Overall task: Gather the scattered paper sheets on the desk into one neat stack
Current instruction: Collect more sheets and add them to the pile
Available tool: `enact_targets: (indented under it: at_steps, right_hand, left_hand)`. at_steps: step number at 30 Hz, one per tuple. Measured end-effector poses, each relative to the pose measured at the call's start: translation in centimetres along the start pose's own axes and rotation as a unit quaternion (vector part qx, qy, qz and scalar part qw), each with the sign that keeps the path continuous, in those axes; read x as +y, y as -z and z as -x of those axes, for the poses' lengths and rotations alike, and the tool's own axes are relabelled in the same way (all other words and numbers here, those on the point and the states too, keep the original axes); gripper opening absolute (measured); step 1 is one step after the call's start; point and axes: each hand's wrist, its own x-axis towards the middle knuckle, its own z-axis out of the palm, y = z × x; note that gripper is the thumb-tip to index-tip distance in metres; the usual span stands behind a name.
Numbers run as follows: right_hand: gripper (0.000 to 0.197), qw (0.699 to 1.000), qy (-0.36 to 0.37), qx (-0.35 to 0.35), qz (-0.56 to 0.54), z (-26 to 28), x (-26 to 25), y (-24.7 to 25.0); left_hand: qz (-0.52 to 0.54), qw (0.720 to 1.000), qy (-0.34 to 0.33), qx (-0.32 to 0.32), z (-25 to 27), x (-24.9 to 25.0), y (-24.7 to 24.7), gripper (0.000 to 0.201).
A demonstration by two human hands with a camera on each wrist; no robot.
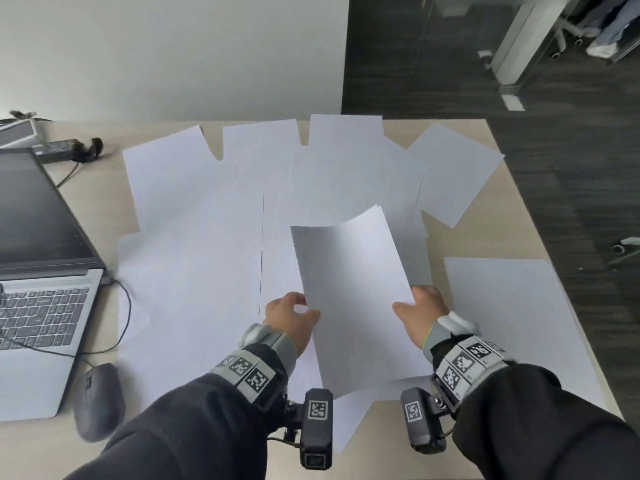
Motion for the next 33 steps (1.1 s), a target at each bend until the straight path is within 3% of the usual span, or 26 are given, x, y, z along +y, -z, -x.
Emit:
enact_targets:
  at_steps: [3, 8, 10, 12, 15, 17, 20, 22, 26, 31, 33]
  right_hand:
    - [0.024, 0.999, -0.013, -0.012, 0.044, 0.1, 0.3, -0.2]
    - [0.036, 0.999, -0.016, -0.044, 0.017, -0.4, 0.6, -0.4]
    - [0.031, 0.998, -0.019, -0.054, 0.005, -0.1, 0.6, -0.2]
    - [0.03, 0.997, -0.034, -0.055, -0.047, 0.5, 0.3, 0.0]
    - [0.056, 0.979, -0.067, -0.038, -0.187, 1.3, 0.4, -0.1]
    - [0.063, 0.967, -0.076, -0.058, -0.237, 1.1, 0.7, -0.3]
    - [0.026, 0.965, -0.053, -0.118, -0.227, 1.8, 1.1, 0.3]
    - [0.022, 0.97, -0.016, -0.136, -0.201, 2.3, 1.7, 1.1]
    - [0.022, 0.968, 0.025, -0.087, -0.233, 3.5, 2.3, 3.6]
    - [0.023, 0.928, 0.063, -0.015, -0.368, 4.4, 0.1, 7.4]
    - [0.049, 0.931, 0.067, 0.022, -0.359, 4.9, -0.6, 8.9]
  left_hand:
    - [0.041, 0.999, 0.008, 0.023, 0.1, 0.7, -0.6, 0.017]
    - [0.093, 0.994, 0.035, 0.039, -0.2, 0.9, -1.1, 0.02]
    - [0.098, 0.994, 0.04, 0.041, -0.5, 0.6, -1.1, 0.024]
    - [0.099, 0.994, 0.039, 0.035, -0.6, 0.5, -1.1, 0.03]
    - [0.136, 0.989, 0.049, 0.022, -0.9, 0.2, -1.3, 0.034]
    - [0.167, 0.984, 0.059, 0.009, -0.8, 0.0, -1.3, 0.034]
    - [0.193, 0.978, 0.067, -0.03, -0.8, -0.3, -1.4, 0.049]
    - [0.192, 0.977, 0.055, -0.07, -0.5, 0.0, -1.5, 0.039]
    - [0.255, 0.964, -0.024, -0.077, 1.3, 2.7, -0.9, 0.035]
    - [0.362, 0.909, -0.185, -0.097, 4.4, 7.2, 2.2, 0.038]
    - [0.335, 0.906, -0.229, -0.119, 5.3, 8.6, 3.1, 0.039]
